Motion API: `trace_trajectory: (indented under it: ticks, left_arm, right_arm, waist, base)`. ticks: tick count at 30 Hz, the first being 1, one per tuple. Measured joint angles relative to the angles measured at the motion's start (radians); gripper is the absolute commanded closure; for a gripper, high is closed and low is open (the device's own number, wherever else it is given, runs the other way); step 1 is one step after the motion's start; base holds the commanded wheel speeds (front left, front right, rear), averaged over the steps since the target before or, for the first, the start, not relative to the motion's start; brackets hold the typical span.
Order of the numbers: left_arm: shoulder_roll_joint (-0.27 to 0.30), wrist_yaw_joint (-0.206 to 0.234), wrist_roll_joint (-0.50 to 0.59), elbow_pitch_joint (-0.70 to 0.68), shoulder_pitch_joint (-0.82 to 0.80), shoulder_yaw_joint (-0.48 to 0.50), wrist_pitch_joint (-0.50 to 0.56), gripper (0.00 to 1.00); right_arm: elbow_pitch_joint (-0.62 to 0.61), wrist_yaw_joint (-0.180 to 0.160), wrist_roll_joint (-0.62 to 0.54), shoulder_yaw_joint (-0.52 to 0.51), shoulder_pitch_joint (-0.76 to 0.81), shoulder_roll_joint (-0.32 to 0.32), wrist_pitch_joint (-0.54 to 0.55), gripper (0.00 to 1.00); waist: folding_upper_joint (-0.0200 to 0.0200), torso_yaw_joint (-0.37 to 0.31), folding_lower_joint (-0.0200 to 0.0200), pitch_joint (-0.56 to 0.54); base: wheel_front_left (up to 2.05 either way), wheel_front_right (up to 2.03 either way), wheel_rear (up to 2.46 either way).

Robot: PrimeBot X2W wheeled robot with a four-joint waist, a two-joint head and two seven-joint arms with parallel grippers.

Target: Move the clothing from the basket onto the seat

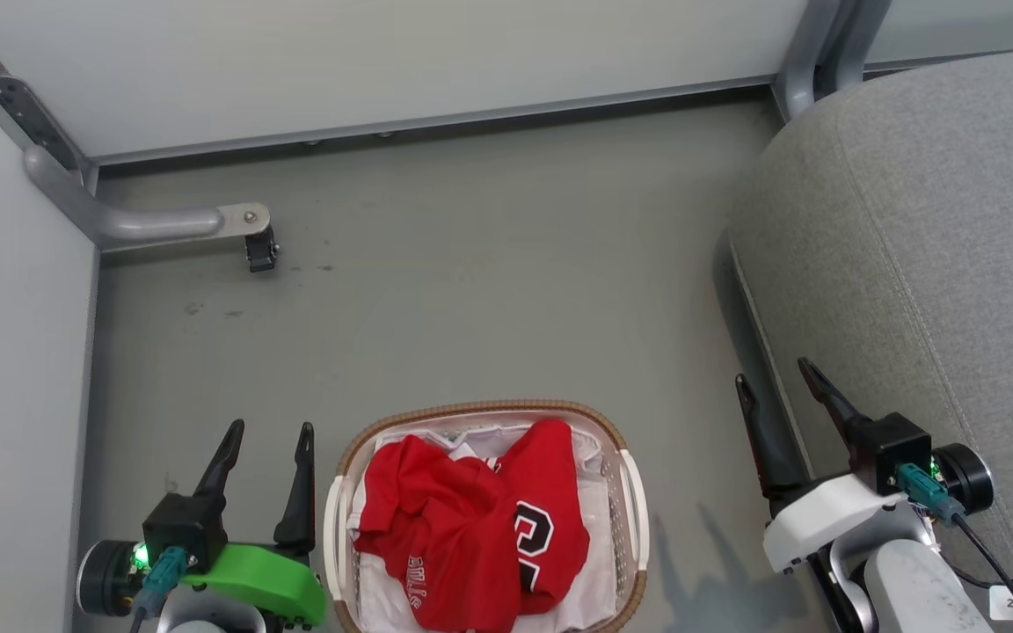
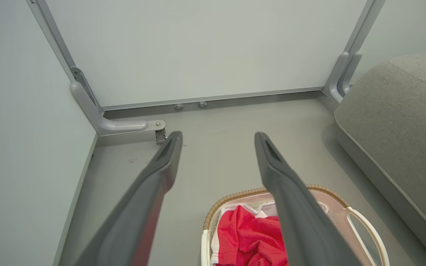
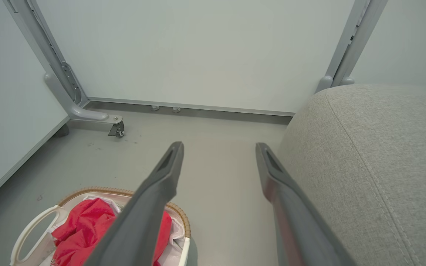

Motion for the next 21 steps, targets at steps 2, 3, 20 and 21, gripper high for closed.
trace_trajectory:
  ticks: [2,3,20,21]
  left_arm:
    - [-0.002,0.000,-0.007,0.004,-0.015,-0.007,-0.003,0.00]
    - [-0.002,0.000,-0.011,0.007,-0.026,-0.017,-0.003,0.00]
    - [0.057,0.000,-0.126,0.107,-0.197,-0.220,-0.003,0.00]
    - [0.057,0.000,-0.144,0.122,-0.204,-0.218,-0.003,0.00]
  right_arm:
    - [-0.005,0.000,-0.008,0.002,-0.009,0.004,0.000,0.00]
    - [-0.008,0.000,-0.010,0.004,-0.016,0.005,0.000,0.00]
    - [-0.115,0.000,0.004,0.034,-0.119,0.016,0.000,0.00]
    - [-0.123,0.000,0.007,0.034,-0.122,0.016,0.000,0.00]
  waist:
    - [0.0000,-0.005,0.0000,0.025]
    - [0.0000,-0.007,0.0000,0.038]
    - [0.0000,-0.062,0.0001,0.291]
    - [0.0000,-0.066,0.0001,0.305]
  base:
    - [0.00,0.00,0.00]
    - [0.00,0.00,0.00]
    - [0.00,0.00,0.00]
    - [0.00,0.00,0.00]
